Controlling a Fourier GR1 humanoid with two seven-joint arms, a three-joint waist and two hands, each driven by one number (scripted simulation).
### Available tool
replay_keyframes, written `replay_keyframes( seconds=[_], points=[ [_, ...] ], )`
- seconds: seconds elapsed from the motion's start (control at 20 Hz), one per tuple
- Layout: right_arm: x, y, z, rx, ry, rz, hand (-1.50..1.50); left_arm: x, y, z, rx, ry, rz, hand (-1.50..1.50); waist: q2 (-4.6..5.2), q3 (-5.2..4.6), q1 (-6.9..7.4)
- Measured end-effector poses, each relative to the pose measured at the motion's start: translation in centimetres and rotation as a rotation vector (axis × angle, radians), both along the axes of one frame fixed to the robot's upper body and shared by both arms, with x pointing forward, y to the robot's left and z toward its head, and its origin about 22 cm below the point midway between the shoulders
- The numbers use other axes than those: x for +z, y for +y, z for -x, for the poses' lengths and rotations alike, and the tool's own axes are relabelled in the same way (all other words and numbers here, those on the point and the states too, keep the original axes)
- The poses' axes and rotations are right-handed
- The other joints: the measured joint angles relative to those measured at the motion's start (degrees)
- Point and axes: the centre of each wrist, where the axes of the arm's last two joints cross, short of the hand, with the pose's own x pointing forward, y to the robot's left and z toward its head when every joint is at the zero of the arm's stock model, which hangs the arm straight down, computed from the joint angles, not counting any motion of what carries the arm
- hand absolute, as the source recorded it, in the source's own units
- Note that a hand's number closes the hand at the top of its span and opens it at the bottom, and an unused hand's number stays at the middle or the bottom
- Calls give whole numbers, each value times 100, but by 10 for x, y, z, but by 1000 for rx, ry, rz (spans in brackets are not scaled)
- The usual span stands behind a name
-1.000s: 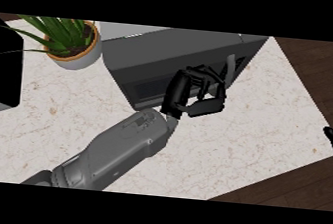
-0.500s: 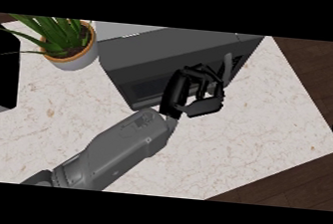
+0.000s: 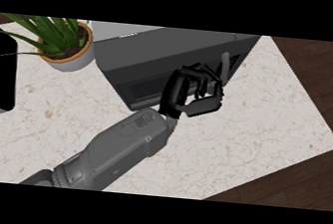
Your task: Pick up the milk, place it into the microwave and close the microwave
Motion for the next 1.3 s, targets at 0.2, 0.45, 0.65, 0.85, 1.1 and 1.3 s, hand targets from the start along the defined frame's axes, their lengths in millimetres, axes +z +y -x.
replay_keyframes(
  seconds=[0.2, 0.45, 0.65, 0.85, 1.1, 1.3],
  points=[
    [4, -2, -1, 4, -2, 1, -150, -1, 0, 0, 3, -8, 6, 150, 5, 3, -16],
    [8, -4, -2, 5, 1, -4, -150, -2, 0, -1, 1, -18, 14, 150, 8, 7, -26],
    [13, -5, -2, 30, -4, 0, -150, -3, -1, -1, -5, -23, 17, 150, 10, 9, -14],
    [16, -3, -2, 77, -3, 2, -150, -3, -1, -1, -9, -25, 21, 150, 11, 12, -4],
    [19, -3, -3, 110, 4, -1, -150, -4, -2, -2, -6, -35, 22, 150, 15, 15, -9],
    [22, -5, -4, 124, 9, 2, -150, -4, -2, -2, -6, -41, 26, 150, 19, 16, -10]
  ],
)
